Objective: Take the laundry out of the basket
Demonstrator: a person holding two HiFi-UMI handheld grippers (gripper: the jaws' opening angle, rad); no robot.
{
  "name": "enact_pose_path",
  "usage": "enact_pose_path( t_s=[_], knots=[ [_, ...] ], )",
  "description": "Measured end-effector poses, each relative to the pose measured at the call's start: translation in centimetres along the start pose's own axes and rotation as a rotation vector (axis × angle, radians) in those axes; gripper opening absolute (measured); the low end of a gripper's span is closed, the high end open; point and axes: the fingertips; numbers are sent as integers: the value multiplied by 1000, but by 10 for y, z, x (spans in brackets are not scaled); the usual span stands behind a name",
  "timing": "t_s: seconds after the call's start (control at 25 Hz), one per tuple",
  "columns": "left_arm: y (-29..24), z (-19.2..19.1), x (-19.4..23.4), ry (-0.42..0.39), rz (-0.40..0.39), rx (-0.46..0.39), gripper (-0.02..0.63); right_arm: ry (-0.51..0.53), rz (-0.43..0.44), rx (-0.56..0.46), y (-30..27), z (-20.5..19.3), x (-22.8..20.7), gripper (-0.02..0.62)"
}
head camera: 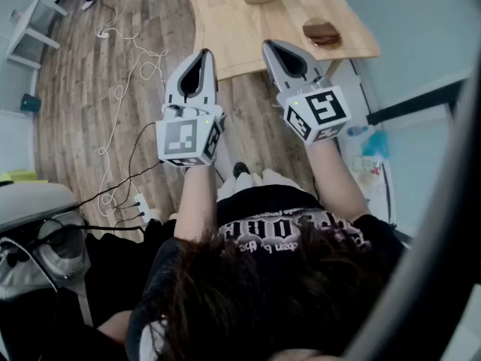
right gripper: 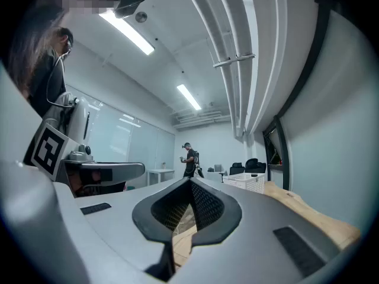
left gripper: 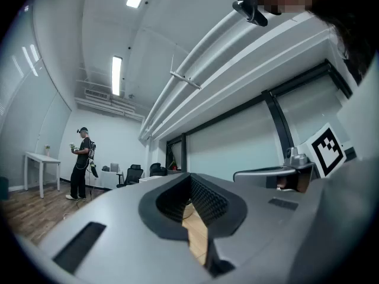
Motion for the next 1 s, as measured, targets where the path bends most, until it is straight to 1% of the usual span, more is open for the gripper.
enact_pose_path(
  t_s=[0.12,0.32,0.52,0.68,0.8,0.92,1.0],
  knots=[
    [-17,-4,23,-4,6,-6,0,6,0,-4,-27,-2,-6,28],
    [-10,4,42,-9,13,-10,0,-26,27,-20,-40,7,9,29],
    [-17,8,82,-23,42,-5,0,-23,31,-34,-75,11,15,29],
    [-14,8,110,1,54,30,1,-27,-3,-15,-105,5,16,29],
    [-8,6,129,-29,42,14,0,-40,-16,-18,-124,0,19,29],
    [-3,5,156,-23,89,18,0,-59,3,-20,-145,-3,28,29],
    [0,2,170,-19,103,15,0,-67,17,-25,-159,-4,33,29]
  ],
)
Point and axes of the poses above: the fingertips, and each gripper's own axes: y backward along the fingers, x to its left, z out of its top, and after that the axes turned 1 degree about y, right-handed
